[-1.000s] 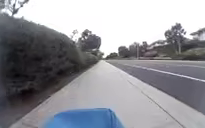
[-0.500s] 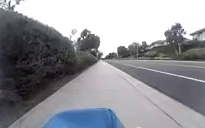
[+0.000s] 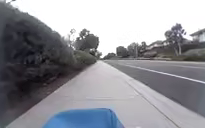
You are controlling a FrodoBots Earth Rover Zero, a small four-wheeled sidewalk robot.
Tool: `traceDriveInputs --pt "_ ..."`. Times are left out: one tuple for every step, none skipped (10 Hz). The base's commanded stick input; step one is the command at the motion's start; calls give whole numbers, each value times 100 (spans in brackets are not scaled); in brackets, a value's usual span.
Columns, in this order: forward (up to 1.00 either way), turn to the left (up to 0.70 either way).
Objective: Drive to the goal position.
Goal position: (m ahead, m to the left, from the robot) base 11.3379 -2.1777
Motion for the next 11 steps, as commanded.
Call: traceDriveInputs --pt "100 0" --pt "100 0" --pt "100 0" --pt "100 0" --pt "100 0" --pt "100 0" --pt "100 0" --pt "100 0" --pt "100 0" --pt "100 0" --pt "100 0"
